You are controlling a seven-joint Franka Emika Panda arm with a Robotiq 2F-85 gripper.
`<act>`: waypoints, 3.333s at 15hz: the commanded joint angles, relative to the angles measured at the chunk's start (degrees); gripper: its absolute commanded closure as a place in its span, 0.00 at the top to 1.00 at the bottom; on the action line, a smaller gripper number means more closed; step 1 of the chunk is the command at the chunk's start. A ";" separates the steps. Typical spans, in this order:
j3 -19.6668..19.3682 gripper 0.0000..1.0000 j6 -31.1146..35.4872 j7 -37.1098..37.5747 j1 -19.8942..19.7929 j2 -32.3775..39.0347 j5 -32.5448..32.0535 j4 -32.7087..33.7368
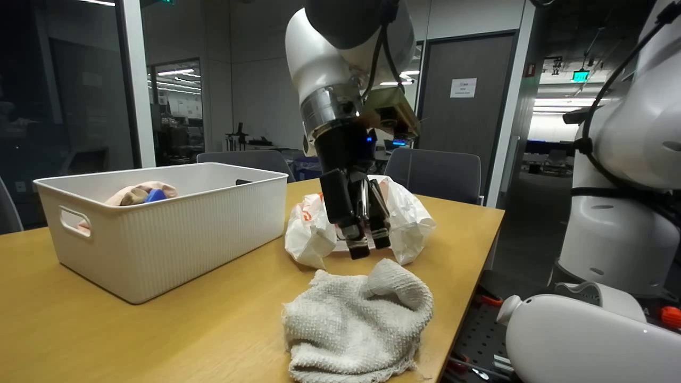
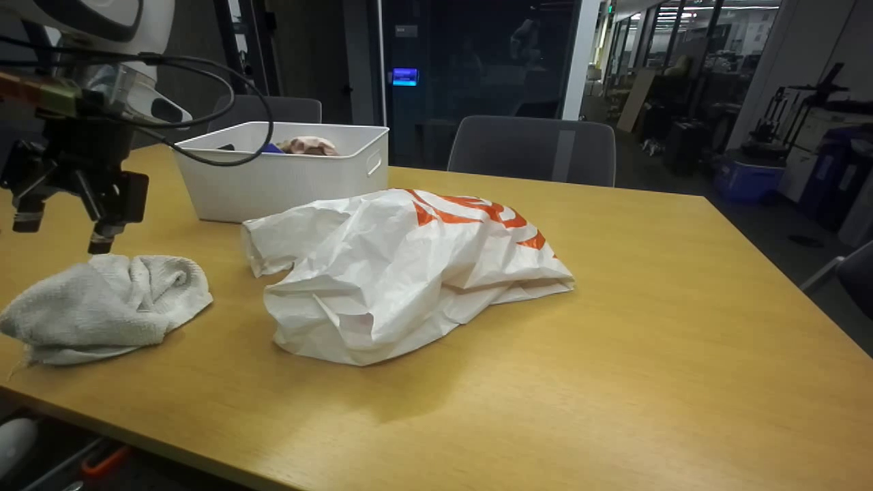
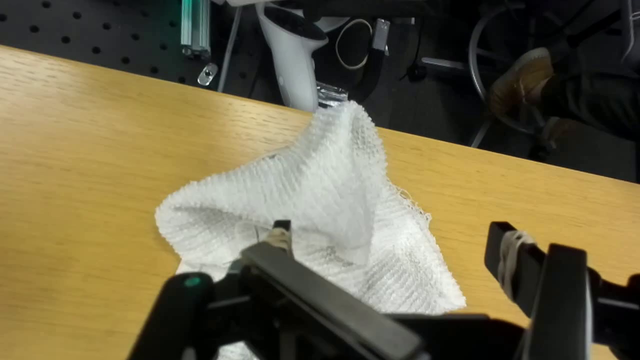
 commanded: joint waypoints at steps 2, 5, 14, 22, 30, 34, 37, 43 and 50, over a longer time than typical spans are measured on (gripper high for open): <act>0.54 1.00 6.02 -3.31 0.57 -0.50 0.45 -2.46; 0.98 1.00 7.90 -4.52 1.18 0.18 0.60 -3.83; 1.30 1.00 12.88 -7.13 1.47 3.91 0.56 -3.43; 1.72 1.00 24.41 -12.57 1.56 9.66 -0.58 -6.42; 4.22 0.75 25.18 -11.89 1.51 18.80 3.33 -6.91; 4.81 0.49 25.56 -11.65 1.03 19.71 3.40 -6.65; 4.52 0.28 26.49 -9.88 1.07 18.20 2.41 -6.78; 2.85 0.01 32.85 3.80 1.49 11.03 -12.72 -9.48; 1.54 0.05 31.98 24.42 -1.85 0.69 -36.89 -11.44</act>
